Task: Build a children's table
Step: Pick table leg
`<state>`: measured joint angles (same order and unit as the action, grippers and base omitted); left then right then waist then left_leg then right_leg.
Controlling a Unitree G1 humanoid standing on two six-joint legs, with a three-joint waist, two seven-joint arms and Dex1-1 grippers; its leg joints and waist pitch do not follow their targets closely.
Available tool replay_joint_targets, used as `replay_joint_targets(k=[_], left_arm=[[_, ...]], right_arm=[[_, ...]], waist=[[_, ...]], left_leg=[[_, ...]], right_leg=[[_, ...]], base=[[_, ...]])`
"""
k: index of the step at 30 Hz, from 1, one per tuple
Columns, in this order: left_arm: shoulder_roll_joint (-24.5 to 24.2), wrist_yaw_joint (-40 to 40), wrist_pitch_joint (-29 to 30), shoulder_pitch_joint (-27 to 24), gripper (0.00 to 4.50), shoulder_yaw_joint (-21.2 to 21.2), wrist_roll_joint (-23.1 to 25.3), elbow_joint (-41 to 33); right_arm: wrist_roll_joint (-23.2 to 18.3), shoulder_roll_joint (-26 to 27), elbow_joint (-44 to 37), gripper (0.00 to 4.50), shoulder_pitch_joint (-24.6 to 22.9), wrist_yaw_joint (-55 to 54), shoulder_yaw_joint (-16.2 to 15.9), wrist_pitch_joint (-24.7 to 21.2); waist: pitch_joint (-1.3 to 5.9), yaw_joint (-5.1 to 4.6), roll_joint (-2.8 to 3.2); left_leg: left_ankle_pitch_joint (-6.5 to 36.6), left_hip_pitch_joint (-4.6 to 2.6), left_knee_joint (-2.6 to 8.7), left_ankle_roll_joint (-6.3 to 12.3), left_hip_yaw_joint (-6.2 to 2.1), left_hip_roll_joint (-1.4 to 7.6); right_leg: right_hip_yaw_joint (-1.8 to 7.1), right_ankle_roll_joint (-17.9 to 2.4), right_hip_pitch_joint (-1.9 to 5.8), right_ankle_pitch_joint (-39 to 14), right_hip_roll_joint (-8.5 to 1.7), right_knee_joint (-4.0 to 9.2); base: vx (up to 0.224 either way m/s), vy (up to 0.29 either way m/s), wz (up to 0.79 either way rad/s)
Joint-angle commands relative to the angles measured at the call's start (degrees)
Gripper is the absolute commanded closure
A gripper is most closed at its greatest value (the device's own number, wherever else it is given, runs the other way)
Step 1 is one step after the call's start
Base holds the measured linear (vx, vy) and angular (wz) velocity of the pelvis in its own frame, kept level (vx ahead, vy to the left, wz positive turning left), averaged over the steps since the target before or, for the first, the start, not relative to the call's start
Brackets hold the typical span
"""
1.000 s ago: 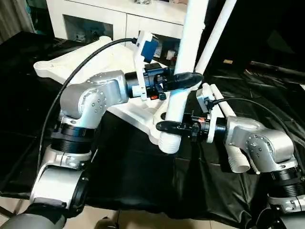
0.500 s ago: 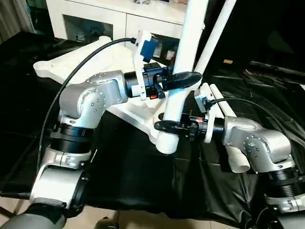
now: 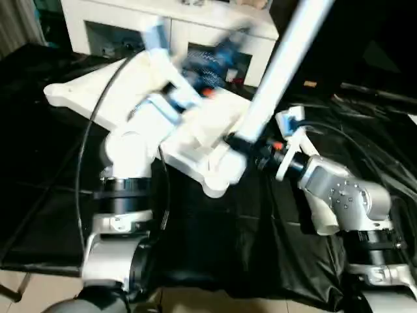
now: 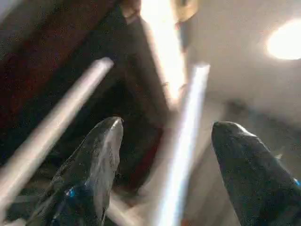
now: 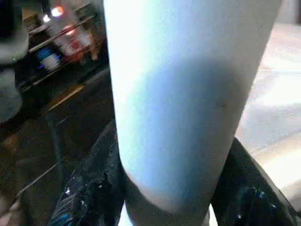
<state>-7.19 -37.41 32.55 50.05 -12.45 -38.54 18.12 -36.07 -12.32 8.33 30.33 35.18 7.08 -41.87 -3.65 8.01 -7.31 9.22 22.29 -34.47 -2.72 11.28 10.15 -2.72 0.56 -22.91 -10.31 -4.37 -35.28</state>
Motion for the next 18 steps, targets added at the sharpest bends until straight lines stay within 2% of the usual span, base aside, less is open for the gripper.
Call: replay_joint_targets(k=[1, 2, 3, 5, 6, 7, 8, 10, 12, 13, 14, 15, 16, 17, 18], left_arm=[[-3.02, -2.79, -4.20, -0.10, 1.13, 8.89, 10.73, 2.86], [-6.75, -5.25, -8.08, -0.41, 1.13, 15.25, 17.49, 5.27], [-10.61, -8.42, -12.40, -0.57, 0.84, 22.06, 24.26, 7.75], [-13.51, -10.77, -15.54, -0.37, 0.77, 27.07, 29.25, 9.85], [-15.67, -13.13, -18.08, 0.03, 0.71, 30.90, 32.96, 11.78], [-16.93, -15.27, -19.94, 0.71, 0.71, 33.47, 35.32, 13.91], [-17.21, -15.78, -20.51, 1.02, 0.45, 34.19, 36.01, 14.77], [-17.55, -18.46, -22.65, 2.34, 0.36, 36.67, 38.34, 18.45], [-17.37, -21.52, -25.05, 3.90, 0.22, 38.88, 40.96, 22.97], [-17.37, -22.09, -25.42, 4.15, 0.10, 39.27, 41.37, 23.71], [-17.22, -24.30, -27.27, 5.43, 0.02, 40.76, 42.82, 27.35], [-17.22, -24.30, -27.27, 5.43, 0.00, 40.76, 42.82, 27.35], [-17.02, -24.93, -28.58, 6.11, 0.00, 41.31, 43.45, 29.15], [-16.64, -25.49, -30.15, 7.15, 0.00, 41.95, 44.44, 31.82], [-16.15, -26.13, -32.21, 8.61, 0.00, 42.95, 45.98, 35.63]], right_arm=[[2.35, -1.52, -0.16, 2.62, -0.33, -1.46, 0.74, 2.17], [5.20, -2.59, -0.41, 2.62, -1.07, -1.97, -0.79, 3.69], [7.21, -3.34, -0.88, 2.62, -1.86, -2.47, -1.79, 4.67], [8.08, -3.65, -1.32, 2.62, -2.41, -2.87, -2.09, 5.10], [8.21, -3.72, -1.82, 2.63, -2.85, -3.30, -1.95, 5.13], [8.17, -3.83, -2.45, 2.63, -3.29, -3.71, -1.81, 5.07], [8.20, -3.89, -2.69, 2.63, -3.46, -3.85, -1.79, 5.07], [7.93, -3.95, -3.69, 2.63, -4.17, -4.45, -1.37, 4.84], [7.68, -3.85, -4.08, 2.63, -4.55, -5.03, -0.84, 4.83], [7.66, -3.85, -4.13, 2.63, -4.62, -5.09, -0.77, 4.84], [7.95, -3.92, -4.23, 2.63, -4.91, -5.27, -0.70, 5.13], [7.95, -3.92, -4.23, 2.63, -4.91, -5.27, -0.70, 5.13], [8.13, -3.99, -4.34, 2.63, -5.14, -5.25, -0.73, 5.30], [8.44, -4.02, -4.53, 2.63, -5.45, -5.25, -0.72, 5.44], [8.82, -4.06, -4.91, 2.63, -5.98, -5.39, -0.68, 5.52]], waist=[[4.49, -0.43, 0.99], [4.43, -0.34, 0.97], [4.41, -0.01, 1.20], [4.54, -0.31, 1.01], [4.70, -0.24, 1.13], [4.74, -0.17, 1.26], [4.74, -0.23, 1.41], [4.75, -0.24, 1.47], [4.65, -0.14, 1.70], [4.51, -0.21, 1.83], [4.51, -0.13, 2.44], [4.34, -0.21, 2.07], [4.31, -0.23, 1.94], [4.22, -0.13, 2.24], [4.24, -0.12, 2.57]], left_leg=[[10.72, -2.17, 4.51, -4.08, -1.77, 2.99], [10.15, -2.23, 4.57, -4.41, -1.67, 3.12], [9.64, -2.39, 4.56, -4.51, -1.82, 3.06], [8.57, -2.24, 4.64, -5.01, -1.65, 3.00], [7.76, -2.18, 4.54, -5.44, -1.76, 2.95], [7.49, -2.32, 4.44, -5.17, -1.59, 2.95], [7.79, -2.23, 4.43, -5.14, -1.42, 2.89], [8.01, -2.13, 4.35, -4.93, -1.34, 2.87], [9.80, -2.13, 4.39, -5.12, -1.37, 3.01], [11.45, -2.33, 4.43, -5.15, -1.25, 2.89], [12.95, -2.30, 4.56, -5.77, -1.54, 3.06], [13.90, -2.39, 4.60, -5.61, -1.36, 2.94], [15.23, -2.32, 4.67, -5.98, -1.59, 3.05], [16.36, -2.55, 4.65, -5.95, -1.51, 3.06], [16.86, -2.52, 4.66, -6.09, -1.69, 3.05]], right_leg=[[2.10, -3.88, 2.00, -12.04, -3.62, 3.82], [2.20, -2.96, 1.96, -11.53, -3.77, 3.99], [2.13, -2.62, 1.74, -11.47, -3.87, 4.17], [2.31, -1.75, 1.86, -9.75, -3.69, 3.63], [2.17, -2.83, 2.08, -8.07, -3.89, 3.17], [2.13, -4.44, 1.86, -5.83, -3.88, 3.17], [2.14, -6.05, 1.97, -4.60, -3.87, 2.91], [2.10, -8.35, 2.02, -2.99, -4.04, 2.77], [2.14, -9.67, 2.11, -3.72, -4.30, 2.64], [2.18, -9.56, 1.81, -5.76, -4.22, 3.19], [2.19, -9.98, 2.03, -6.86, -4.53, 3.00], [2.20, -9.72, 1.73, -8.27, -4.41, 3.61], [2.19, -9.82, 1.98, -10.18, -4.64, 3.52], [2.27, -9.46, 1.64, -11.75, -4.67, 4.00], [2.28, -9.41, 1.71, -12.19, -4.75, 3.89]], base=[[0.000, 0.000, 0.00], [0.000, 0.000, 0.00], [0.000, 0.000, 0.00], [0.000, 0.000, 0.00], [0.000, 0.000, 0.00], [0.000, 0.000, 0.00], [0.000, 0.000, 0.00], [0.000, 0.000, 0.00], [0.000, 0.000, 0.00], [0.000, 0.000, 0.00], [0.000, 0.000, 0.00], [0.000, 0.000, 0.00], [0.000, 0.000, 0.00], [0.000, 0.000, 0.00], [0.000, 0.000, 0.00]])
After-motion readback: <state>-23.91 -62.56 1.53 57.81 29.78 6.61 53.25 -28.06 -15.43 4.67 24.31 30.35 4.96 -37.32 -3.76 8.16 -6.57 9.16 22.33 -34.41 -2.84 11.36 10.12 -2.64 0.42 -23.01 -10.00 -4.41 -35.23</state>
